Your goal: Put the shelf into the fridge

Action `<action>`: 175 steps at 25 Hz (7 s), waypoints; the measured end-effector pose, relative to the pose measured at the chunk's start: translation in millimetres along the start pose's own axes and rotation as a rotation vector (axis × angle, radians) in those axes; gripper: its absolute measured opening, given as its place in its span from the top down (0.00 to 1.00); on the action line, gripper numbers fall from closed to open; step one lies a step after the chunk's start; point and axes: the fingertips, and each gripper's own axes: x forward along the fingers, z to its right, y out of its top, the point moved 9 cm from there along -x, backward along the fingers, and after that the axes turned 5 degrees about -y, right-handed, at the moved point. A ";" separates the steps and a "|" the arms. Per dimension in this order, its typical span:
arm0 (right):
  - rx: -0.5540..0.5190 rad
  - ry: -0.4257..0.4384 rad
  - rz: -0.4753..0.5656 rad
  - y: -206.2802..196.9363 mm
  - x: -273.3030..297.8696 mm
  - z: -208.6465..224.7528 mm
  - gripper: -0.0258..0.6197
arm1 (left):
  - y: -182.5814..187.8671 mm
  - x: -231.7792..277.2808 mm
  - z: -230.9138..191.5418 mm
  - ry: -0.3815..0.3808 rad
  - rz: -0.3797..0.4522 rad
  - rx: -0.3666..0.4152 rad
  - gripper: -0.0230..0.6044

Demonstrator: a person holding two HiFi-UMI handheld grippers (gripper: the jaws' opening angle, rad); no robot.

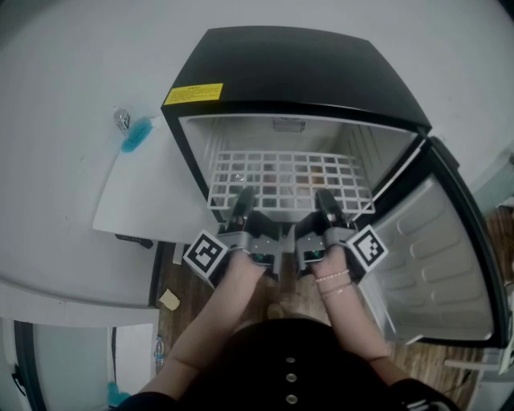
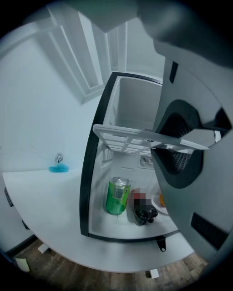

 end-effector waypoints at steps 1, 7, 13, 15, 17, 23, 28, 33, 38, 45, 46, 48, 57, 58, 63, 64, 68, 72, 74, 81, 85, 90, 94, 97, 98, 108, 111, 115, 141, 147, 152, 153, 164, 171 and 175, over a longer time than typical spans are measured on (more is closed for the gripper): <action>-0.002 0.001 -0.002 0.5 0.9 0.4 0.91 | 0.0 0.5 -0.5 0.001 0.002 0.000 0.91; 0.001 0.001 -0.009 2.5 5.4 1.5 0.91 | 0.6 4.0 -3.2 -0.004 0.009 0.002 0.91; 0.005 0.008 -0.002 1.6 3.9 5.4 0.91 | 1.1 3.4 -7.1 -0.020 0.001 0.007 0.91; 0.004 0.006 0.001 0.8 3.0 6.9 0.91 | 1.8 2.3 -8.8 -0.020 0.002 0.007 0.91; 0.003 0.006 0.002 1.0 3.2 7.6 0.91 | 2.0 3.0 -9.8 -0.023 0.001 0.009 0.91; -0.001 0.009 0.009 1.2 3.3 6.4 0.91 | 1.9 5.0 -9.6 -0.031 -0.003 0.019 0.91; -0.009 0.018 0.017 -0.8 -4.0 6.0 0.91 | 0.7 0.0 -8.7 -0.040 -0.014 0.021 0.91; -0.019 0.030 0.027 -5.0 -11.3 1.8 0.91 | 0.7 -4.5 -4.3 -0.053 -0.023 0.030 0.91; -0.016 0.035 0.036 -4.0 -7.3 1.2 0.91 | 0.8 0.1 -5.3 -0.059 -0.021 0.027 0.91; -0.016 0.038 0.039 -1.8 -2.0 3.1 0.91 | 1.6 5.2 -7.7 -0.054 -0.022 0.035 0.91; -0.016 0.039 0.041 -1.6 -1.2 3.2 0.91 | 1.8 5.9 -7.9 -0.052 -0.022 0.037 0.91; -0.015 0.040 0.042 -1.2 0.2 3.3 0.91 | 1.9 7.2 -8.1 -0.049 -0.020 0.042 0.91; -0.018 0.041 0.047 0.3 8.9 3.7 0.91 | 4.0 15.2 -10.5 -0.054 -0.013 0.062 0.91; -0.018 0.042 0.049 0.6 9.9 3.7 0.91 | 4.2 16.3 -10.9 -0.054 -0.014 0.065 0.91; -0.013 0.050 0.057 0.6 12.1 3.5 0.91 | 4.6 18.5 -10.7 -0.055 -0.010 0.068 0.91; -0.011 0.050 0.060 -0.1 11.0 3.5 0.91 | 4.5 17.6 -10.5 -0.056 -0.009 0.068 0.91; -0.010 0.059 0.062 1.4 15.0 4.4 0.91 | 4.3 21.4 -10.8 -0.049 -0.004 0.061 0.91; 0.026 0.083 0.054 2.3 18.3 7.1 0.90 | 4.0 21.7 -10.0 -0.032 0.002 0.051 0.91; 0.026 0.083 0.045 1.4 16.8 6.9 0.90 | 4.2 20.9 -9.4 -0.024 0.002 0.042 0.91; -0.019 0.089 0.030 -2.1 5.7 3.6 0.87 | 5.7 15.4 -1.8 -0.027 -0.007 0.083 0.84; -0.024 0.084 0.018 -5.7 -1.2 4.8 0.86 | 4.9 8.8 2.5 -0.022 -0.008 0.096 0.83; -0.027 0.079 0.006 -13.1 -11.7 6.0 0.86 | 1.9 -3.3 5.9 -0.010 -0.029 0.118 0.83; -0.061 0.088 -0.005 -19.2 -23.5 2.9 0.86 | -0.4 -14.1 9.6 0.002 -0.063 0.155 0.83; -0.065 0.091 -0.021 -25.9 -33.8 3.8 0.86 | 0.0 -26.2 10.3 0.023 -0.094 0.204 0.83; -0.066 0.089 -0.025 -28.3 -37.4 4.2 0.86 | -0.7 -29.9 10.9 0.025 -0.102 0.208 0.83; -0.181 0.059 -0.066 -53.0 -78.4 4.5 0.86 | -15.7 -64.1 25.8 -0.071 -0.186 0.201 0.83; -0.249 0.066 -0.080 -56.9 -89.4 -1.2 0.86 | -18.2 -74.0 32.9 -0.098 -0.227 0.258 0.84; -0.413 0.049 -0.062 -60.0 -107.6 -13.2 0.88 | -22.2 -86.6 45.5 -0.113 -0.302 0.422 0.90; -1.337 0.159 -0.067 -126.0 -169.4 -62.4 0.95 | -64.3 -143.4 98.8 -0.210 -0.669 1.572 0.95; -1.430 0.155 -0.060 -132.5 -170.3 -66.1 0.95 | -63.2 -144.4 101.6 -0.198 -0.689 1.582 0.95; -1.439 0.160 -0.060 -131.2 -168.6 -67.9 0.95 | -65.6 -140.6 104.2 -0.219 -0.696 1.544 0.95; -1.441 0.162 -0.058 -130.5 -167.7 -68.8 0.95 | -65.9 -138.9 104.2 -0.220 -0.694 1.531 0.95; -1.447 0.161 -0.086 -116.8 -166.4 -68.9 0.95 | -74.9 -133.3 102.3 -0.190 -0.663 1.550 0.95; -1.446 0.156 -0.096 -113.2 -168.9 -64.2 0.95 | -79.0 -132.3 93.7 -0.171 -0.666 1.495 0.95; -1.459 0.152 -0.099 -110.9 -169.8 -62.6 0.95 | -78.2 -133.5 89.6 -0.159 -0.674 1.461 0.95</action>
